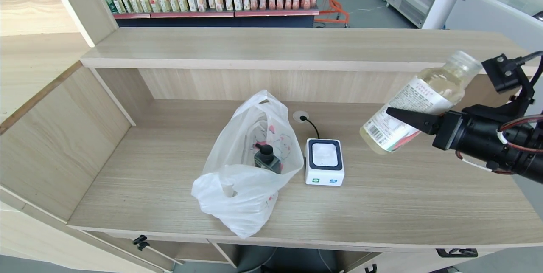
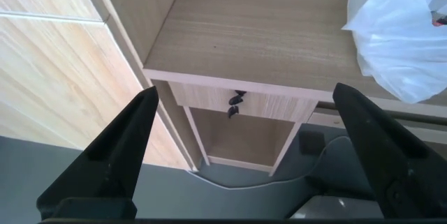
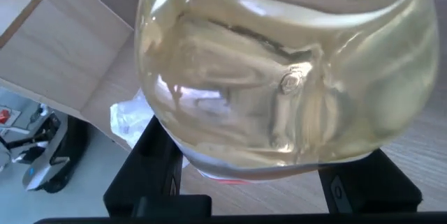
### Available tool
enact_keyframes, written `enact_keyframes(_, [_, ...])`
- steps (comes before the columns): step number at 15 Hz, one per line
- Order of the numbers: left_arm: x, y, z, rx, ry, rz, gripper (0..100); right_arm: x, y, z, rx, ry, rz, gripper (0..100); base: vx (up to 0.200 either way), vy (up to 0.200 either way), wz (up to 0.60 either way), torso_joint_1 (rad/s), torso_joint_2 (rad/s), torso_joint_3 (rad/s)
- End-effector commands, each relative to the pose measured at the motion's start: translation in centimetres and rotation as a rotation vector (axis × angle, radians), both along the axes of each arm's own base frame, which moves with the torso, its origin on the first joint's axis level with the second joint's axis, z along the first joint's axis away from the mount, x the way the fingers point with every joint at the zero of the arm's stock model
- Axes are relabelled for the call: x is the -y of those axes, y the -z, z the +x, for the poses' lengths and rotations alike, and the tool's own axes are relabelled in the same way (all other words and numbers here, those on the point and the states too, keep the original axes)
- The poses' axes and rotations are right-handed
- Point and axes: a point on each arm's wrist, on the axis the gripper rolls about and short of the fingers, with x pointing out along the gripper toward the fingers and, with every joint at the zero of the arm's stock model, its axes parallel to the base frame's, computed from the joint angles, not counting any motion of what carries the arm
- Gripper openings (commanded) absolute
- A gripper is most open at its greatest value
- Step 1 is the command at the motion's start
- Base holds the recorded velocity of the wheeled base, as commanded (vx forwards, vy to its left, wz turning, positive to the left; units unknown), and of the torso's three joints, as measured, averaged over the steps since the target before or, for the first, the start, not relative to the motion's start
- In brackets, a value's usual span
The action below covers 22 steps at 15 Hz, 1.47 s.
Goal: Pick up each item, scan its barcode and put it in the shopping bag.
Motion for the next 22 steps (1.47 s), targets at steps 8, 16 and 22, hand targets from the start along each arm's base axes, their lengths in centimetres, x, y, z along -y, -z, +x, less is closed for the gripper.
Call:
enact_keyframes(8, [0.0,0.0,0.0,0.0,-0.001,0.0,100,-4.1,2.5,7.2,-0.061,0.067,-0.065,0,0.0,0.025,0.0,0.0,0.0,0.001])
enact_keyframes(16, [0.0,0.0,0.0,0.0,-0.001,0.0,100,-10.1,7.6,13.3,0.102,-0.046,-0.182,0,0.0,0.0,0.0,0.0,0.0,0.0])
enact_keyframes(22, [0.0,0.0,0.0,0.0,-0.001,0.0,100,-12.6,11.7,14.9,0.157,-0.138,-0.195,0,0.0,0.0,0.0,0.0,0.0,0.0])
